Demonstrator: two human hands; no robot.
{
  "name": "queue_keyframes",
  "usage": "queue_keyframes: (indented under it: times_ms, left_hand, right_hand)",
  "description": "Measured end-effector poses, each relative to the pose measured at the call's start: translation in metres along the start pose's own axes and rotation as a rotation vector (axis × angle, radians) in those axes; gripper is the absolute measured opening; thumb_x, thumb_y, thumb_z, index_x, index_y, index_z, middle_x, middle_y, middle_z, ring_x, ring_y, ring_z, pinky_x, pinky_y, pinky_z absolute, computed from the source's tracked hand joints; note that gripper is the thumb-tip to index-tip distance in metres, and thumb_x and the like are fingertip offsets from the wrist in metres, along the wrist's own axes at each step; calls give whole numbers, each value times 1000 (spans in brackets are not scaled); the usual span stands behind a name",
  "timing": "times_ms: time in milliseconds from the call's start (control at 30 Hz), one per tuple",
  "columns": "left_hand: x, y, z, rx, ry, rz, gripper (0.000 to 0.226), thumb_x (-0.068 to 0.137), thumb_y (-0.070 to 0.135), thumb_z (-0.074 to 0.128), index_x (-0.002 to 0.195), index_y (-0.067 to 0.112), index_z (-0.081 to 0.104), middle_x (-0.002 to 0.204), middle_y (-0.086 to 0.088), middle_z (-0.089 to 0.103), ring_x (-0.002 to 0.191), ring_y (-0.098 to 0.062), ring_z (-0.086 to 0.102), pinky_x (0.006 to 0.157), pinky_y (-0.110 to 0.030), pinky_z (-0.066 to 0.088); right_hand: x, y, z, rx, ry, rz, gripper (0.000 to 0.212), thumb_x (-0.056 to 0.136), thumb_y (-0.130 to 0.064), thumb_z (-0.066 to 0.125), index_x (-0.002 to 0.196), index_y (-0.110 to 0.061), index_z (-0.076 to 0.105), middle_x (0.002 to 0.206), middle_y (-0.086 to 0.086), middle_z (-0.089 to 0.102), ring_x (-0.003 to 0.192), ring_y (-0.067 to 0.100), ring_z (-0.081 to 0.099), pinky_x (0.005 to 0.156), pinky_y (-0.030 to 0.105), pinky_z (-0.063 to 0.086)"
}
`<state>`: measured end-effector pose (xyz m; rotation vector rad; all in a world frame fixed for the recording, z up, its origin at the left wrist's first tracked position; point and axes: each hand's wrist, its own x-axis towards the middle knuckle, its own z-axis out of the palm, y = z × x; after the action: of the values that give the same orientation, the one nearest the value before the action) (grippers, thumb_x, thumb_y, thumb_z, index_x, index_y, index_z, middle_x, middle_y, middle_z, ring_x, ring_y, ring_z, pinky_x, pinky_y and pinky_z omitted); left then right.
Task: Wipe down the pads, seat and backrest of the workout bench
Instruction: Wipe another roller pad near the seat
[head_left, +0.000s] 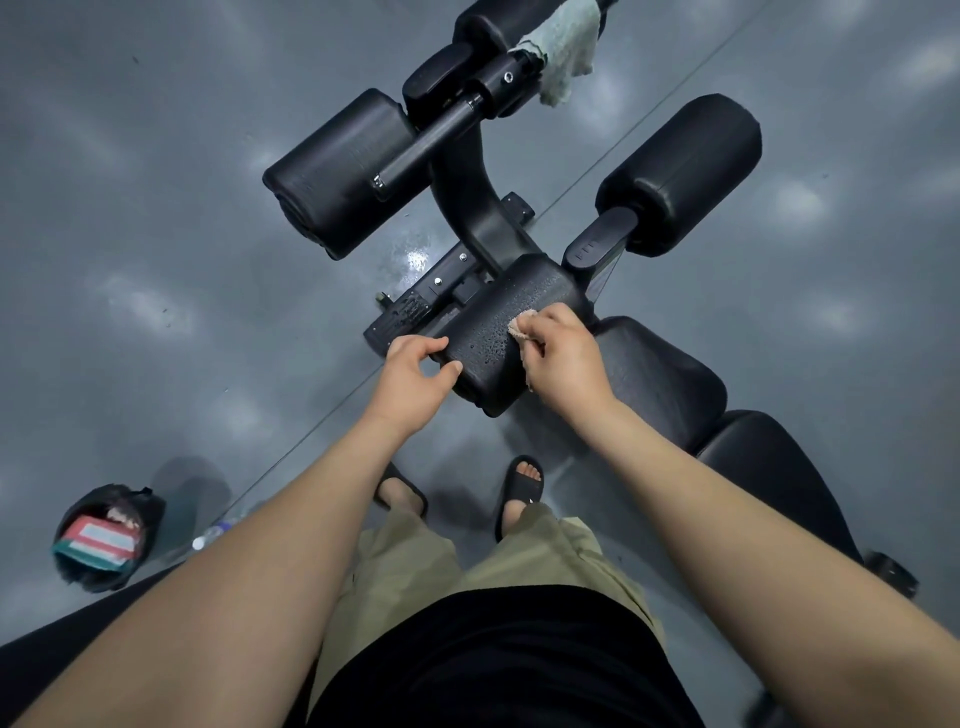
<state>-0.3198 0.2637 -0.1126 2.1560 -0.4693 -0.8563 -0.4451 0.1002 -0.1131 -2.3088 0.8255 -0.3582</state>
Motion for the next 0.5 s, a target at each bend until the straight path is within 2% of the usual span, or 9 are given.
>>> queue_keyframes:
  times_ms: [200, 500]
  left_hand:
    - [0, -5, 1, -17, 17, 8, 27, 95, 14, 65, 122, 15, 66, 121, 4, 49, 117, -13, 55, 110, -22, 36]
    - [10, -14, -1, 5, 5, 30, 24, 96, 9, 62, 118, 14, 70, 121, -4, 54, 114, -20, 61, 112, -35, 41]
  right_hand:
    - [-14, -16, 11, 25, -41, -61, 16, 87, -2, 66, 98, -7, 76, 92, 9, 62, 84, 31, 64, 80, 35, 55]
    - [-30, -29, 19, 38, -93, -104, 23, 79, 5, 67, 98, -6, 76, 93, 7, 63, 88, 31, 66, 84, 32, 55]
